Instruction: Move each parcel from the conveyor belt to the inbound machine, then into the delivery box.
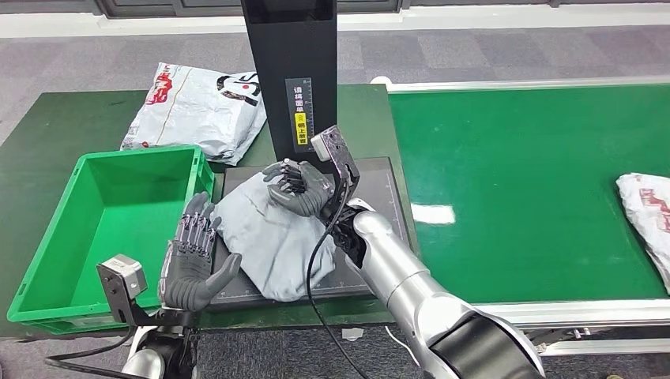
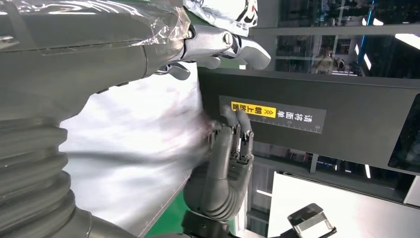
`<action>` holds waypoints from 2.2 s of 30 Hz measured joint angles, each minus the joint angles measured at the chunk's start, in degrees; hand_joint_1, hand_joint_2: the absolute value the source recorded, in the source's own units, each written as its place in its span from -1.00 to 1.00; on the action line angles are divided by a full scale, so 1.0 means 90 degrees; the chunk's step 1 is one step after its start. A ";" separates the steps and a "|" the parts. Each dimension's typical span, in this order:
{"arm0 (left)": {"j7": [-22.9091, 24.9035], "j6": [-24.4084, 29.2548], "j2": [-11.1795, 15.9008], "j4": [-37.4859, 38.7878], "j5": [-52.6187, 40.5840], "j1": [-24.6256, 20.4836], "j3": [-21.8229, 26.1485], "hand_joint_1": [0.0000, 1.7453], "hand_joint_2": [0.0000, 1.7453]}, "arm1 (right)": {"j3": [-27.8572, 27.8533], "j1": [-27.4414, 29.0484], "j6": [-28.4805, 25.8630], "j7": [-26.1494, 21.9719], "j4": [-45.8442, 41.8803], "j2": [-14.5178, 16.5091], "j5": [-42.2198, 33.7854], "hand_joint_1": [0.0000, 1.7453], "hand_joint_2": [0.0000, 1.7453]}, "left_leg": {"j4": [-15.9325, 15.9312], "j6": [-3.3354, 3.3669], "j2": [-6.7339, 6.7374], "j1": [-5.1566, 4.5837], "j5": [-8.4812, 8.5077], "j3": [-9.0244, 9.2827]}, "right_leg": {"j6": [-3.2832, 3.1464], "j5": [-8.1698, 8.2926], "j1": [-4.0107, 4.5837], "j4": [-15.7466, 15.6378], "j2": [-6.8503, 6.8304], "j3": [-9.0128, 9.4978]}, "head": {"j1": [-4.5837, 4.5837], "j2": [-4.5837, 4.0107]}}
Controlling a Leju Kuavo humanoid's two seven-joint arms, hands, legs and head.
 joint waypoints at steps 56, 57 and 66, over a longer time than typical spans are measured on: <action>0.0170 0.0892 -0.0464 -0.0432 -0.3087 0.0563 0.0242 -1.00 1.00 | -0.1544 0.5056 -0.5319 -0.2274 -0.9693 -0.0359 0.5415 -1.00 1.00 | 0.0000 -0.0010 0.0005 -0.0001 -0.0044 0.0017 | -0.0015 -0.0032 0.0000 -0.0004 0.0001 0.0009 | -0.0001 0.0000; 0.0223 0.0980 -0.0465 -0.0385 -0.3487 0.0469 0.0229 -1.00 1.00 | -0.1605 0.5126 -0.5317 -0.2132 -0.9727 -0.0333 0.5318 -1.00 1.00 | 0.0000 -0.0010 0.0006 -0.0001 -0.0043 0.0019 | -0.0015 -0.0032 0.0000 -0.0004 0.0002 0.0010 | -0.0002 0.0000; 0.1436 0.0794 -0.0454 0.0930 -0.7725 -0.1616 -0.0392 -1.00 1.00 | -0.1893 0.5252 -0.4977 -0.1686 -0.9382 -0.0312 0.4475 -1.00 1.00 | 0.0001 -0.0006 0.0003 -0.0003 -0.0014 0.0017 | -0.0011 -0.0001 -0.0003 -0.0005 -0.0004 0.0015 | 0.0000 0.0000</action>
